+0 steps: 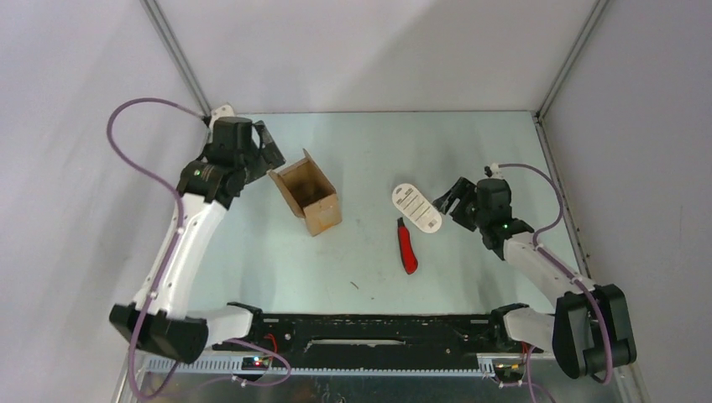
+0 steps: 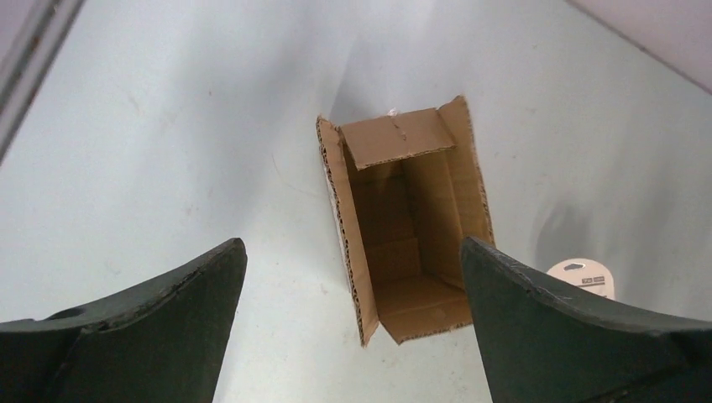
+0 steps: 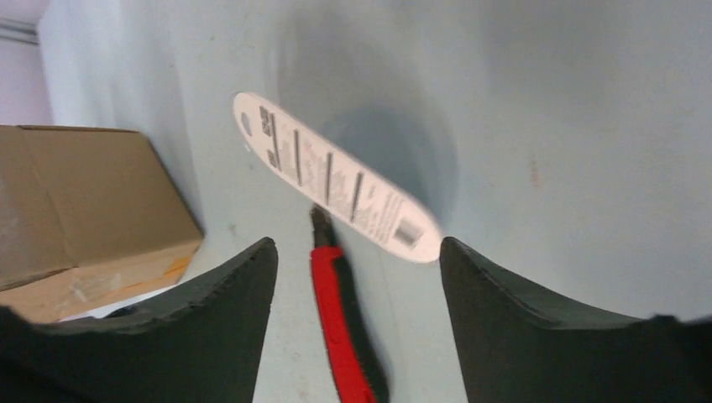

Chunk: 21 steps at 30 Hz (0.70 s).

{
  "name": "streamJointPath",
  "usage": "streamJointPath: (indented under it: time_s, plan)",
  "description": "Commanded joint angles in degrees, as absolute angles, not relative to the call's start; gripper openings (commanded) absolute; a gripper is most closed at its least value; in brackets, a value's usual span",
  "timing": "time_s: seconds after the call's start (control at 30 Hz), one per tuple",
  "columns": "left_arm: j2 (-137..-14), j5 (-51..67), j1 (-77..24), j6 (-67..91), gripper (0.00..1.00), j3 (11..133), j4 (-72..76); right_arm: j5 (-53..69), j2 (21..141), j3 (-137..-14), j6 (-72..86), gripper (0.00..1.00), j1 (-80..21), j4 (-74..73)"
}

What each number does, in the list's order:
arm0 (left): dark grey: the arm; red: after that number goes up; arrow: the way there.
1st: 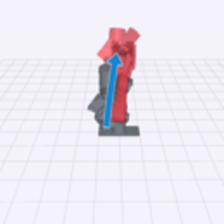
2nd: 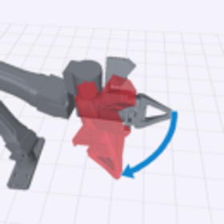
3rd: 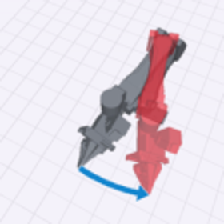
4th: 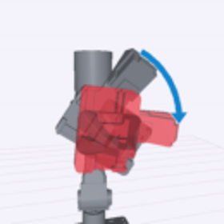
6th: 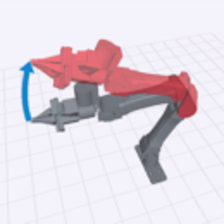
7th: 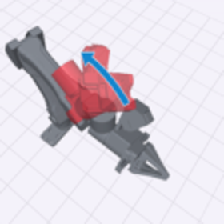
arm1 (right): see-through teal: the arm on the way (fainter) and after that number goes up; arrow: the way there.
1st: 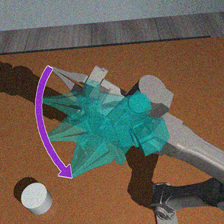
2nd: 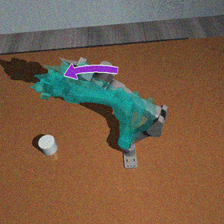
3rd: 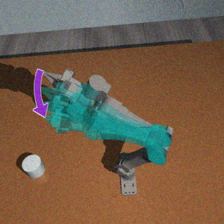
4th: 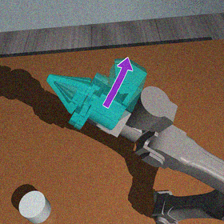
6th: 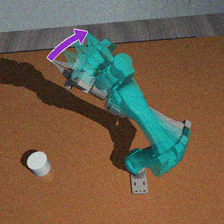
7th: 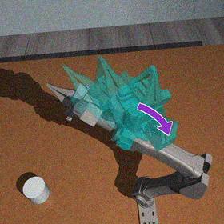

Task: Unpack the express box

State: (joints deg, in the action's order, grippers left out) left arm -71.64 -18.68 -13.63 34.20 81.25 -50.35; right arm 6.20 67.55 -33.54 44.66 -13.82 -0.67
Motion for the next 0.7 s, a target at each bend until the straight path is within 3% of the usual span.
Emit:
streamJointPath:
  time_s: [0.0, 0.1, 0.37, 0.67]
  plan:
    - [-66.21, -22.09, -16.04, 29.22, 1.0, 79.04, -48.77, 1.95, 61.4, -36.71, 42.45, 0.79, -13.37, -8.79]
    - [-64.27, -22.65, -18.34, 27.8, 1.0, 79.2, -48.13, 1.54, 57.19, -38.65, 41.8, 0.84, -14.35, -12.91]
    - [-59.24, -16.2, -20.98, 25.43, 1.0, 76.64, -43.24, -3.88, 48.73, -46.32, 37.65, 0.86, -21.5, -19.79]
    - [-57.08, -14.99, -21.01, 24.56, 1.0, 75.78, -42.38, -4.87, 47.91, -51.09, 35.92, 0.86, -23.36, -20.81]
